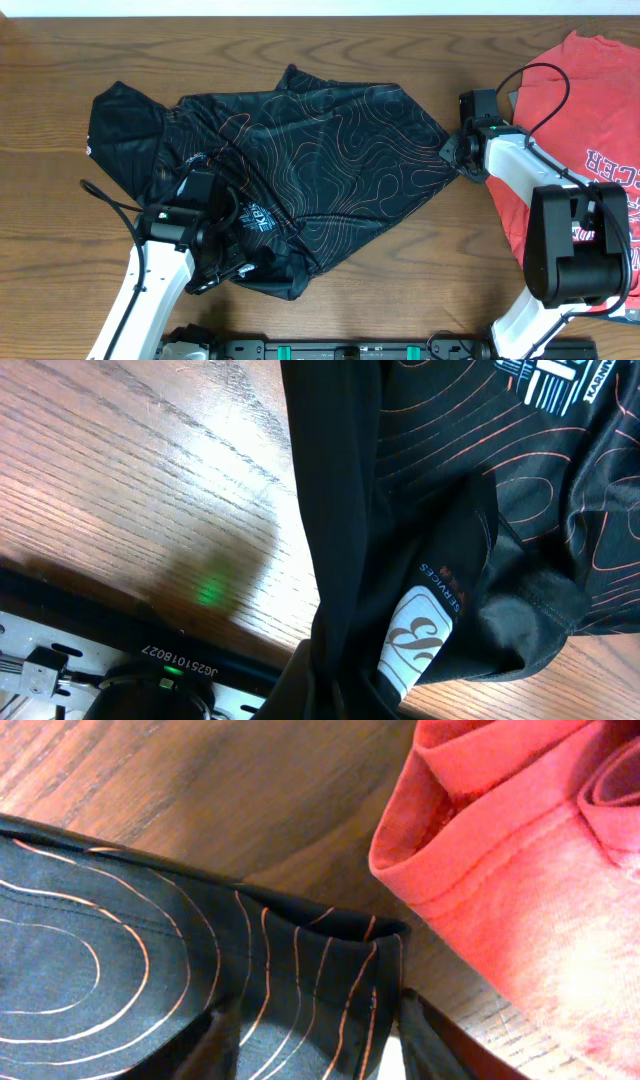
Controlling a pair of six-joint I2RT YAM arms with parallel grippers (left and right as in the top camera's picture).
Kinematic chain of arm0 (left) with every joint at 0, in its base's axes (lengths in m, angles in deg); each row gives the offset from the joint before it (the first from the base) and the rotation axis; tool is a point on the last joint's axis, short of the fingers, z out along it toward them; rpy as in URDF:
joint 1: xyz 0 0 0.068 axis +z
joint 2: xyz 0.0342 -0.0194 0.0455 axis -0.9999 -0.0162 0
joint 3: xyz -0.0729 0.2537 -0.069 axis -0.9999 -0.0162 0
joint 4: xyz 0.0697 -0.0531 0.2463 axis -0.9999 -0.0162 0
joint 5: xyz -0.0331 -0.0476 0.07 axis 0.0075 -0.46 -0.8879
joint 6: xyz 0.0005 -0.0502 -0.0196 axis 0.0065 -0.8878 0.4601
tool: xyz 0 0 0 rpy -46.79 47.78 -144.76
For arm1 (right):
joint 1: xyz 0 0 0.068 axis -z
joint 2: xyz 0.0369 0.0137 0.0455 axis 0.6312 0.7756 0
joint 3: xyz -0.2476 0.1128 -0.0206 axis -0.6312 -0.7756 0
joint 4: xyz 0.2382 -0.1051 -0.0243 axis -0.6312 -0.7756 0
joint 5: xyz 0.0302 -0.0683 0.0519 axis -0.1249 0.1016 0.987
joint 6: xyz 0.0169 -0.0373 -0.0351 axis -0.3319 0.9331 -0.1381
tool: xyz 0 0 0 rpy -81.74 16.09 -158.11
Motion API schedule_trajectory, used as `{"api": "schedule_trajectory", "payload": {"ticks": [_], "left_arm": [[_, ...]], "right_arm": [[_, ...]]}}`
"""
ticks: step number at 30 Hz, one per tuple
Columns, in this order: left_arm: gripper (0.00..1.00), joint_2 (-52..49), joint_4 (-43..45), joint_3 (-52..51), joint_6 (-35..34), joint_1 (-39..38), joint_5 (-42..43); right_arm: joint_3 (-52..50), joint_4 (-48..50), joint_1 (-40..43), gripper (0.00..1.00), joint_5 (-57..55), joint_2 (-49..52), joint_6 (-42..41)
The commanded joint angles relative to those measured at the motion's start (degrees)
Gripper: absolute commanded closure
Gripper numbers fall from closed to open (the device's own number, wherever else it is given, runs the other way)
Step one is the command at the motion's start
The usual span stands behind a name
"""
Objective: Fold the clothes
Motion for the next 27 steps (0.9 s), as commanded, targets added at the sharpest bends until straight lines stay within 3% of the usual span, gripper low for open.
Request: {"api": "schedule_trajectory", "payload": {"ticks": [1, 5, 6, 11, 18, 23, 27], "left_arm": [[0.94, 0.1, -0.1, 0.4, -0.5, 0.3, -0.3], [0.94, 0.1, -0.1, 0.4, -0.5, 0.3, -0.3], [0.94, 0.1, -0.1, 0.4, -0.5, 0.3, -0.3], [0.94, 0.1, 2.2, 0.4, -0.4, 0.3, -0.4], [0.94, 0.1, 8.9, 0.4, 0.2, 0.3, -0.3], [0.94, 0.1, 4.6, 0.4, 0.2, 0.3, 1.3], [0.94, 0.1, -0.2, 0.4, 0.2, 0.3, 5.8]], "right_arm": [[0.0, 0.1, 1.0, 0.63, -0.3, 2.9, -0.7], [0.0, -0.1, 1.2, 0.95, -0.3, 4.0, -0.7], [0.0, -0.2, 1.2, 0.99, -0.3, 4.0, -0.7], [0.1, -1.9, 2.8, 0.99, -0.5, 2.2, 2.0], [0.3, -11.0, 12.9, 0.99, -3.3, -5.3, 3.1], [0.3, -11.8, 18.0, 0.99, -0.8, -8.6, 10.8], [0.3, -12.6, 18.3, 0.99, -0.7, -8.6, 12.1]]}}
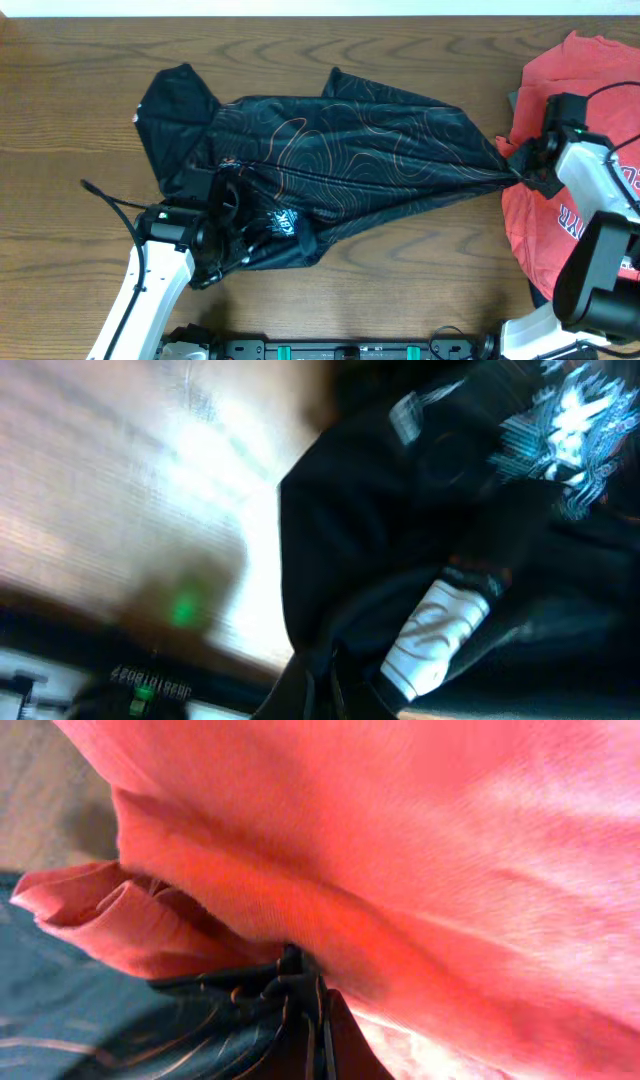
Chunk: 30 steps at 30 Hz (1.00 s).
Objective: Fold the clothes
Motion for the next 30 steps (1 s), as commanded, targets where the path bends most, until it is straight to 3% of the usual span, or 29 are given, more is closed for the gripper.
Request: {"api": "schedule_trajectory", "payload": {"ticks": [1, 6, 14, 16, 19, 20, 28, 30], "left_arm": [[0.94, 0.1, -2.1, 0.4, 0.1, 0.3, 4.5], [0.94, 0.1, -2.2, -0.4, -0.2, -1.5, 9.4], [0.93, 0.0, 0.3, -4.4, -2.8, -5.2, 9.2], [0.83, 0.0, 1.9, -5.4, -3.0, -5.2, 9.2], [0.51, 0.0, 4.7, -7.2, -3.2, -5.2, 9.2], [0.45, 0.0, 5.4, -7.8, -3.2, -5.2, 9.2], [0.16, 0.0, 5.8, -8.8, -3.2, -5.2, 9.2], [0.15, 0.0, 5.9, -8.9, -3.2, -5.2, 8.4]], "right_arm": [[-0.2, -0.3, -0.1, 0.99, 0.1, -0.2, 3.6], [-0.2, -0.5, -0.4, 0.99, 0.1, -0.2, 3.9], [-0.2, -1.2, -0.4, 0.99, 0.1, -0.2, 5.0], [-0.2, -1.2, -0.4, 0.99, 0.1, -0.2, 5.0], [-0.2, -1.6, -0.4, 0.99, 0.1, -0.2, 5.2], [-0.2, -1.8, -0.4, 0.99, 0.1, -0.2, 5.2], [-0.2, -2.4, -0.4, 0.99, 0.1, -0.2, 5.2], [-0.2, -2.4, -0.4, 0.99, 0.1, -0.2, 5.2]]}}
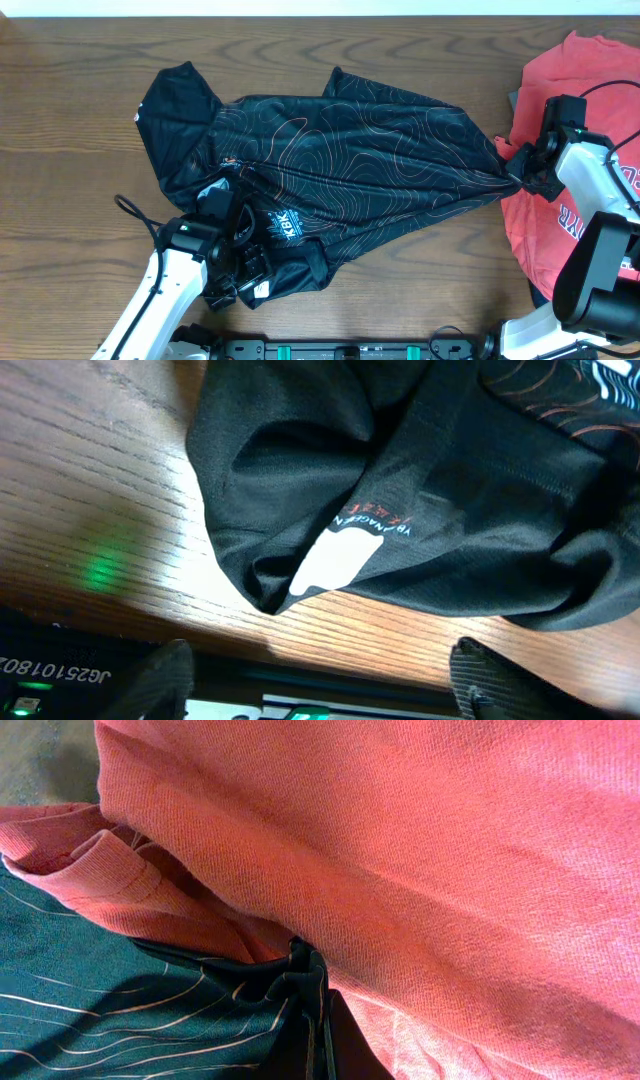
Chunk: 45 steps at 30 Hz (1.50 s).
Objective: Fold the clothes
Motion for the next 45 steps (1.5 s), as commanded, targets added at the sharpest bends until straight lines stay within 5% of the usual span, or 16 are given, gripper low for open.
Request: {"api": "schedule_trajectory", "payload": {"ticks": [1, 4, 14, 19, 33, 41, 42, 44, 45], "left_arm": [[0.12, 0.0, -0.1, -0.5, -0.2, -0.1, -2.5], [0.05, 0.0, 1.4, -2.2, -0.6, -0.1, -6.2], [0.06, -4.0, 12.1, -8.4, 2.3, -0.1, -5.2], [0.28, -5.8, 13.4, -8.4, 3.8, -0.1, -4.0], [0.32, -6.4, 18.0, -8.3, 8.7, -0.1, -2.7], [0.59, -6.4, 19.4, -8.3, 8.7, -0.1, -4.6], [0.65, -6.4, 19.4, -8.3, 8.7, -0.1, -4.6], [0.94, -6.5, 19.5, -8.3, 8.7, -0.1, -4.6], [0.94, -6.7, 19.6, -8.3, 8.7, -0.1, -4.6]], "right_arm": [[-0.2, -0.1, -0.4, 0.99, -0.4, -0.2, 0.9], [-0.2, -0.4, -0.4, 0.99, -0.4, -0.2, 0.9], [-0.2, -0.5, -0.4, 0.99, -0.4, -0.2, 0.9], [-0.2, -0.6, -0.4, 0.99, -0.4, -0.2, 0.9], [-0.2, -1.6, -0.4, 0.99, -0.4, -0.2, 0.9], [-0.2, -1.6, -0.4, 0.99, -0.4, -0.2, 0.9], [-0.2, -1.6, -0.4, 0.99, -0.4, -0.2, 0.9], [-0.2, -1.6, -0.4, 0.99, -0.4, -0.2, 0.9], [-0.2, -1.6, -0.4, 0.99, -0.3, -0.2, 0.9]]}}
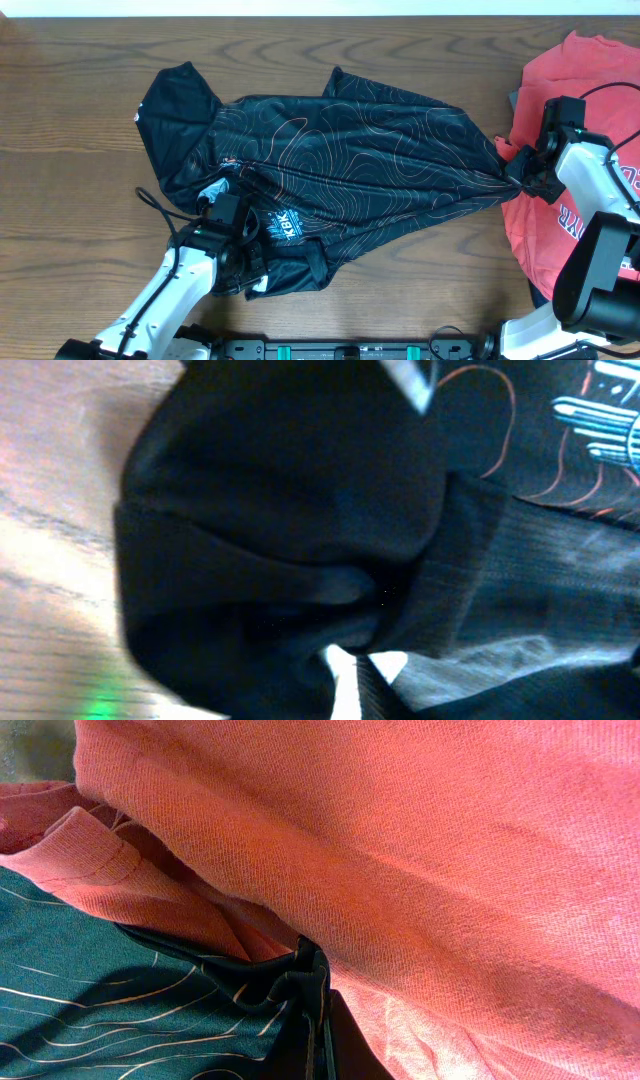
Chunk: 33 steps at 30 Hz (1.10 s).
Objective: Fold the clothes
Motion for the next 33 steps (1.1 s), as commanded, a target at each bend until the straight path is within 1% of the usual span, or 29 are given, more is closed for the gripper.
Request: {"api": "schedule_trajectory", "payload": {"ticks": [1, 6, 7, 9, 10, 12, 13, 17, 24, 29, 33], "left_arm": [[0.94, -1.0, 0.2, 0.0, 0.5, -0.1, -0.7], [0.94, -2.6, 1.2, 0.0, 0.5, -0.1, -0.6], [0.90, -2.8, 1.2, 0.0, 0.5, -0.1, -0.6], [0.59, -2.9, 1.4, 0.0, 0.5, -0.1, -0.7], [0.48, -2.9, 1.6, 0.0, 0.5, -0.1, -0.7], [0.36, -2.9, 1.9, 0.0, 0.5, -0.1, -0.7], [0.32, -2.9, 1.9, 0.0, 0.5, -0.1, -0.6], [0.30, -2.9, 1.4, 0.0, 0.3, -0.1, -0.1], [0.32, -2.9, 0.9, 0.0, 0.3, -0.1, 1.6], [0.37, -3.8, 0.7, -0.1, 0.3, -0.9, 4.7], [0.39, -6.6, 0.6, -0.1, 0.2, -3.0, 5.5]], "right_arm": [[-0.1, -0.1, -0.4, 0.99, -0.3, -0.2, 0.8], [-0.1, -0.3, -0.4, 0.99, -0.4, -0.2, 0.9], [-0.1, -0.3, -0.4, 0.99, -0.4, -0.2, 0.9], [-0.1, -0.3, -0.4, 0.99, -0.4, -0.2, 0.8], [-0.1, -0.3, -0.4, 0.99, -0.4, -0.2, 0.8], [-0.1, -0.3, -0.4, 0.99, -0.4, -0.2, 0.8], [-0.1, -0.3, -0.4, 0.99, -0.4, -0.2, 0.8], [-0.1, -0.3, -0.4, 0.99, -0.4, -0.2, 0.9], [-0.1, -0.3, -0.4, 0.99, 0.1, -0.2, 0.8], [-0.1, -0.3, -0.4, 0.99, 0.9, -0.2, 0.8], [-0.1, -0.3, -0.4, 0.99, 1.1, -0.2, 0.8]]}}
